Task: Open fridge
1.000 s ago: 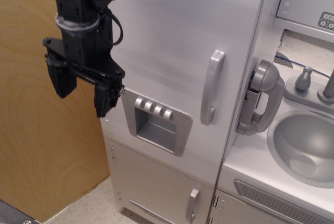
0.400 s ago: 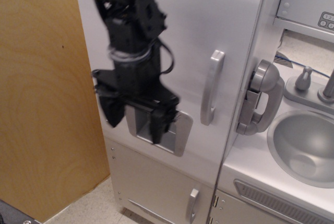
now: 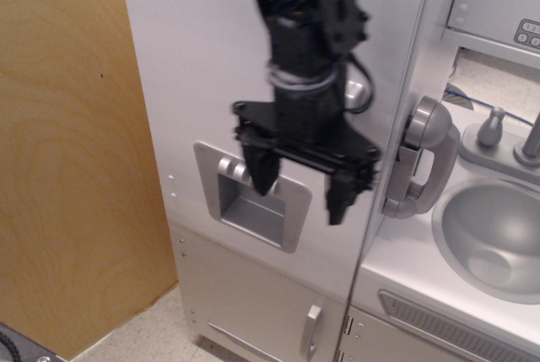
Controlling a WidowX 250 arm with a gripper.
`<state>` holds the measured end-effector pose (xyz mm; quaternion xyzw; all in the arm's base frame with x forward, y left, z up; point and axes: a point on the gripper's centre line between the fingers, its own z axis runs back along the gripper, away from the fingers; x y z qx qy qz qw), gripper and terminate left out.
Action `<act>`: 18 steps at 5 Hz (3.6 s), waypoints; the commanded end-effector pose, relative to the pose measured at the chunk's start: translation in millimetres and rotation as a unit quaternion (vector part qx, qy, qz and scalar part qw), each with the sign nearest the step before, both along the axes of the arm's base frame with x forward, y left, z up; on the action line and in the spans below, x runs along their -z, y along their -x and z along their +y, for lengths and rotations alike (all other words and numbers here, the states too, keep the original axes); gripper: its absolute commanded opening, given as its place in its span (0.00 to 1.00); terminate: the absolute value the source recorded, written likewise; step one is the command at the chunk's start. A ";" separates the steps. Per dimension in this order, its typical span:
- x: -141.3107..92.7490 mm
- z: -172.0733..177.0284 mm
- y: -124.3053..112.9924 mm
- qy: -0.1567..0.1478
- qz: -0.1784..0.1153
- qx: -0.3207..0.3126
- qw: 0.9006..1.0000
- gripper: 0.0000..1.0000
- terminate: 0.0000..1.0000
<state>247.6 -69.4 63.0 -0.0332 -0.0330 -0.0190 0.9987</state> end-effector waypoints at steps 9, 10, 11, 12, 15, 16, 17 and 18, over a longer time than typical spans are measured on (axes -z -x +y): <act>-9.3 -6.0 -81.4 0.004 -0.144 0.017 0.989 0.00 0.00; -9.8 -3.0 -78.8 -0.001 -0.164 0.012 0.986 0.00 0.00; -11.0 1.5 -65.7 0.001 -0.176 0.009 0.984 0.00 0.00; -13.6 4.7 -44.0 0.006 -0.171 0.015 0.985 0.00 0.00; -11.1 23.3 29.9 -0.013 -0.125 0.063 0.990 1.00 0.00; -9.6 11.6 33.6 -0.013 -0.057 0.086 0.995 1.00 0.00; -5.3 -13.7 31.2 -0.019 -0.030 0.086 0.996 1.00 0.00; -5.2 -38.6 23.4 -0.011 -0.024 0.088 0.996 1.00 0.00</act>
